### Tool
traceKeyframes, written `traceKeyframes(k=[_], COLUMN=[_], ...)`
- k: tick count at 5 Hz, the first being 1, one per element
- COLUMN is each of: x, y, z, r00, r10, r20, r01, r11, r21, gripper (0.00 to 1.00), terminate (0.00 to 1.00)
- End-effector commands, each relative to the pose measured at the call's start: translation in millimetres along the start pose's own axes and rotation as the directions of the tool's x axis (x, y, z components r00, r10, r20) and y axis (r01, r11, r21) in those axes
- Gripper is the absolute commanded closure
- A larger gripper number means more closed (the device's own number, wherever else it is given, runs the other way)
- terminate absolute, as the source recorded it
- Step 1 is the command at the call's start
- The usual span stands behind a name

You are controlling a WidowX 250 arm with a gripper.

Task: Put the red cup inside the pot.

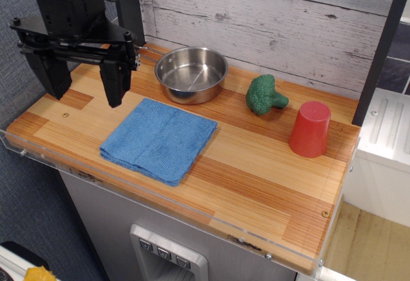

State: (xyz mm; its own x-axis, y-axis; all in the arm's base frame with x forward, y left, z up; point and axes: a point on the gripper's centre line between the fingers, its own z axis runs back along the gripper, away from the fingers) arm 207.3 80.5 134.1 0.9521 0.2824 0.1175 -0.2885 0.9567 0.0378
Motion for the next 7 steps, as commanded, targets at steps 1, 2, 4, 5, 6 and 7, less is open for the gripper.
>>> traceKeyframes(k=[1,2,4,5,6,7], x=[0,7,36,49,60,68], y=[0,-35,-119,-174,-212,-236], z=[0,3,7,2,-7,-23], r00=[1.000,0.997,0.988,0.964,0.947,0.933], r10=[0.000,-0.079,-0.085,-0.195,-0.246,-0.315], r20=[0.000,0.000,0.130,0.183,0.207,0.174], r01=[0.000,0.079,0.092,0.222,0.273,0.330], r11=[1.000,0.997,0.994,0.965,0.955,0.942], r21=[0.000,-0.002,-0.054,-0.139,-0.115,-0.062], gripper=[0.00,0.00,0.00,0.00,0.00,0.00], terminate=[0.00,0.00,0.00,0.00,0.00,0.00])
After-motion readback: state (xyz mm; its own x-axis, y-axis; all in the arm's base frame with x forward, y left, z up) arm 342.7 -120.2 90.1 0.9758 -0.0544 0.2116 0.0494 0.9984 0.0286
